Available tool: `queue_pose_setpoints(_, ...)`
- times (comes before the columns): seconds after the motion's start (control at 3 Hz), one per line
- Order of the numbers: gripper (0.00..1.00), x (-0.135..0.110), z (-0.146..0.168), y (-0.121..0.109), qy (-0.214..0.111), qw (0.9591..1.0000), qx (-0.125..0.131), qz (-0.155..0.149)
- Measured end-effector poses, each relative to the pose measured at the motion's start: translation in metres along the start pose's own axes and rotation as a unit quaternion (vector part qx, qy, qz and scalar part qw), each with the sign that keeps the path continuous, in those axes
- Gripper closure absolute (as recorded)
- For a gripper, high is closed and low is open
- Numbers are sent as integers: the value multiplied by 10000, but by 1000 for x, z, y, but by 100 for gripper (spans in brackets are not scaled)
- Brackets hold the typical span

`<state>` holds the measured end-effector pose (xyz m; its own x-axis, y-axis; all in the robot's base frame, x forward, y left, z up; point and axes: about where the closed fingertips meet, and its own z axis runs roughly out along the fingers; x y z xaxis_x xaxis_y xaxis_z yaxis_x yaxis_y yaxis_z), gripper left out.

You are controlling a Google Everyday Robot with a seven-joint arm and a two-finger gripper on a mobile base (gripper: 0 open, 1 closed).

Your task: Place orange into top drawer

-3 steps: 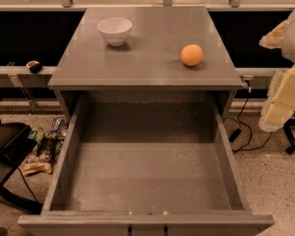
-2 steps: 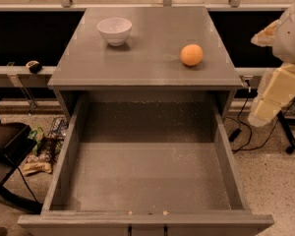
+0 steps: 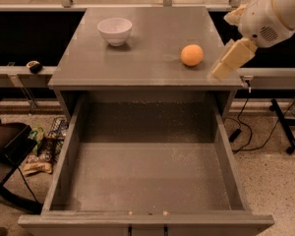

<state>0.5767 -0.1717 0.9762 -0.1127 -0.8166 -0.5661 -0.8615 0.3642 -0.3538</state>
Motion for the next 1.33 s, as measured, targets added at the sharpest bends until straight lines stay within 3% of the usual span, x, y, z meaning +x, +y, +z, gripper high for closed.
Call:
queue_pose_setpoints(0.33,0,-9,33,-40,-540,9980,242,239)
queue_pose_setpoints(0.67,0,-5,68,-80,-809,9945,450,481)
queue_pose_setpoints(1.0,0,10,97,-117,-1035,9900,503,811)
queue_pose_setpoints(1.33,0,16,129,-137,-1269,9852,382,1088)
